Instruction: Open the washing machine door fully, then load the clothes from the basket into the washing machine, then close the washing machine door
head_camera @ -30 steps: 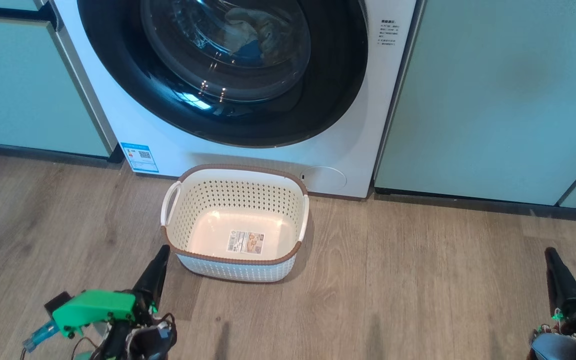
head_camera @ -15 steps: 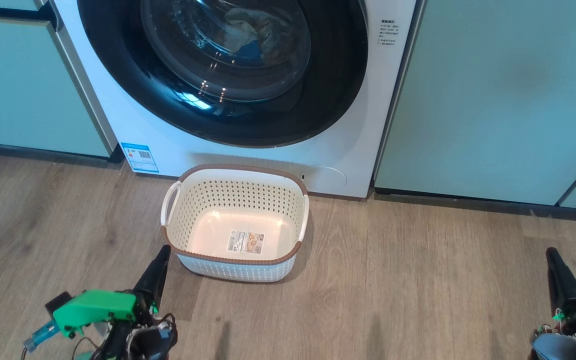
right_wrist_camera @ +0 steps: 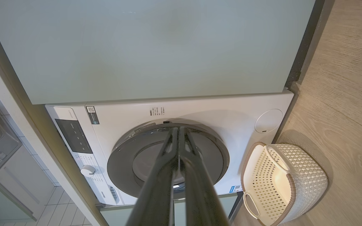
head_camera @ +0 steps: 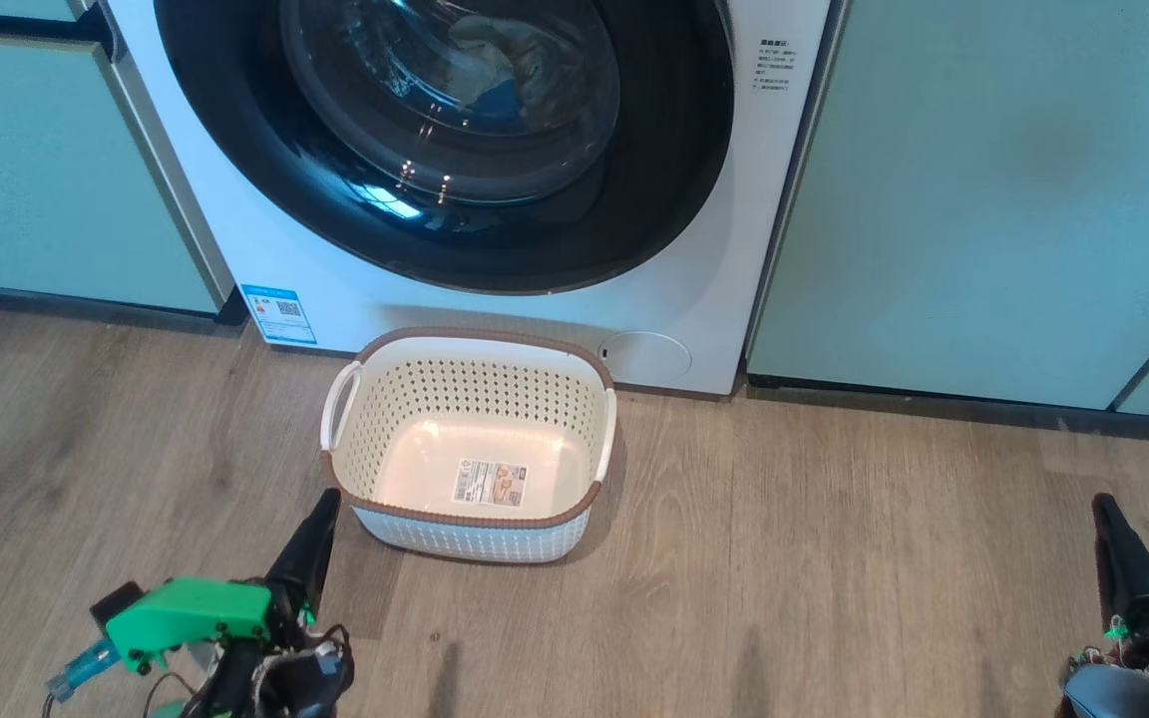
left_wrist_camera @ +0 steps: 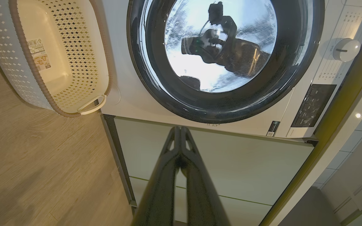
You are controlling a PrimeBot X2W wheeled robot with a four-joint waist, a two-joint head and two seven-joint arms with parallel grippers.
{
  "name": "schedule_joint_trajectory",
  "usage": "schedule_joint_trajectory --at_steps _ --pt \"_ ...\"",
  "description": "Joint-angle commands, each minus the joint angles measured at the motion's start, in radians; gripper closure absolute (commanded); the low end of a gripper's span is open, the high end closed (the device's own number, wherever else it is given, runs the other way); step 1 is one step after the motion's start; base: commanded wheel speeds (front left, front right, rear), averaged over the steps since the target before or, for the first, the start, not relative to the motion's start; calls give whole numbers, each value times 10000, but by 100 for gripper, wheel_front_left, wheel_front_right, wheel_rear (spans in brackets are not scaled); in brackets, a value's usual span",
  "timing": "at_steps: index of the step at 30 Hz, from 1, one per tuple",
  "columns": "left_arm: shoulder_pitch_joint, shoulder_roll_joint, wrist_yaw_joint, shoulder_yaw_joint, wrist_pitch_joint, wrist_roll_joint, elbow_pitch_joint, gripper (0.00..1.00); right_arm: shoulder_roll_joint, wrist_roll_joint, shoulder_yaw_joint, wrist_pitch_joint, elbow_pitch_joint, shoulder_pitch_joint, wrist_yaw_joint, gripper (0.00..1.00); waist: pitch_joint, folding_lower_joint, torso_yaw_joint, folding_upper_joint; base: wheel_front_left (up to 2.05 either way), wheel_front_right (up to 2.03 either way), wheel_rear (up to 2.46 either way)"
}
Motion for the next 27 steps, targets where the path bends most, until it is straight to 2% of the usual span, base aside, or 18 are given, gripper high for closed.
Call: schedule_joint_trajectory --at_steps 1,27 --pt "-575 77 -90 399 71 110 -274 100 -69 -72 172 115 -320 -543 -27 100 0 0 0 0 0 0 0" --pt "-578 54 -90 433 98 138 -273 100 -37 -111 126 152 -318 -548 -27 100 0 0 0 0 0 0 0"
